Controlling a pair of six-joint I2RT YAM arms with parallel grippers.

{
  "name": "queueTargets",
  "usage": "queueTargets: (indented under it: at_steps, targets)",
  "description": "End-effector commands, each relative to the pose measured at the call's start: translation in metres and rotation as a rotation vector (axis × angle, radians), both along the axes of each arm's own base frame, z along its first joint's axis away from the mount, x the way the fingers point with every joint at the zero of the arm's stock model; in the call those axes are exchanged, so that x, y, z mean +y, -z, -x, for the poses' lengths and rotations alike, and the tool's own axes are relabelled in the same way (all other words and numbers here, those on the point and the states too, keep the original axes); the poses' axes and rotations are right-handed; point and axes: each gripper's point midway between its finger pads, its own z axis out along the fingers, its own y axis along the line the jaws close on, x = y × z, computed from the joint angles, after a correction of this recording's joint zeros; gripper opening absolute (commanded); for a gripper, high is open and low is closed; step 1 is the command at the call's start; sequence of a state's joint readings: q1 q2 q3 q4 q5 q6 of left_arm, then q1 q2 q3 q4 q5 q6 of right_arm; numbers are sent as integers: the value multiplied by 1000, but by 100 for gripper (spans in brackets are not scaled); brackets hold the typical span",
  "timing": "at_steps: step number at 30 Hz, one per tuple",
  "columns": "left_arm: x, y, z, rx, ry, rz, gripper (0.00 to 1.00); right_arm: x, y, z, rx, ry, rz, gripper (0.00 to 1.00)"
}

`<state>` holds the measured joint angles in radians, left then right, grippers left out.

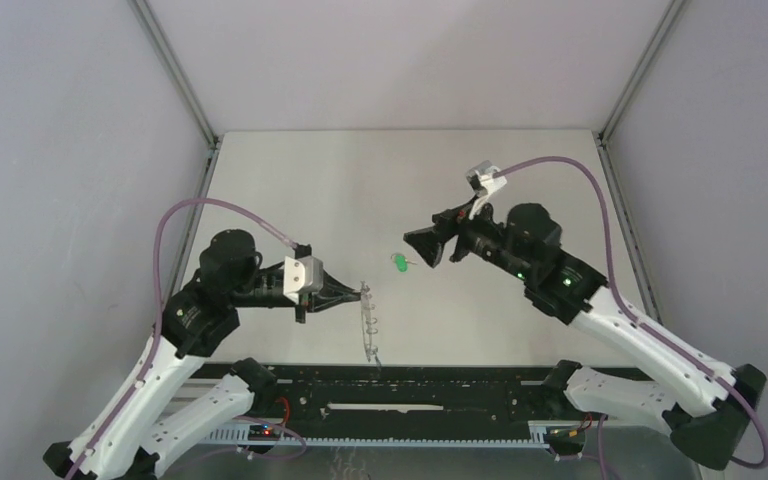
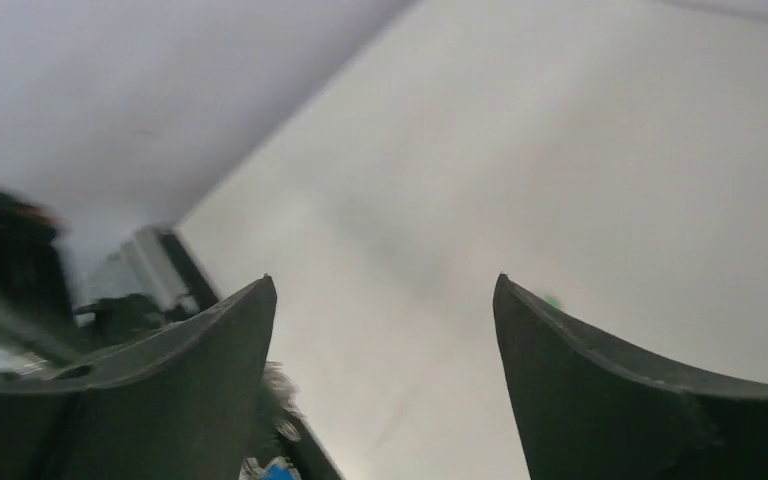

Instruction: Put the keys on the keyring

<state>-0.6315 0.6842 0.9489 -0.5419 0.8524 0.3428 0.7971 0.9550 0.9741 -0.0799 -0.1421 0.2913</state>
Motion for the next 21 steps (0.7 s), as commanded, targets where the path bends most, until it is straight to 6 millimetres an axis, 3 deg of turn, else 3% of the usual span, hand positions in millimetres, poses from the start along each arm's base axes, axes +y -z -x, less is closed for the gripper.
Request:
queueTargets:
  at_steps: [1,3,6,11,15,19,21]
  targets:
    - [15,23,-8,-7,-16,-56,0,-24,85,-64,200,301,229,83]
    - [20,31,-9,4,-25,-83,0,-16,121,-79,242,319,291,75]
    - [26,39,-7,18,-31,-109,0,4,160,-97,284,313,327,71]
    - [28,41,-3,22,-36,-102,0,33,211,-117,290,260,432,73]
    - [27,35,-1,40,-32,-89,0,50,228,-120,201,68,493,70]
    - [25,33,-1,48,-27,-82,0,60,232,-125,146,-94,531,52]
    - [25,32,0,54,-27,-80,0,63,233,-132,138,-128,536,49]
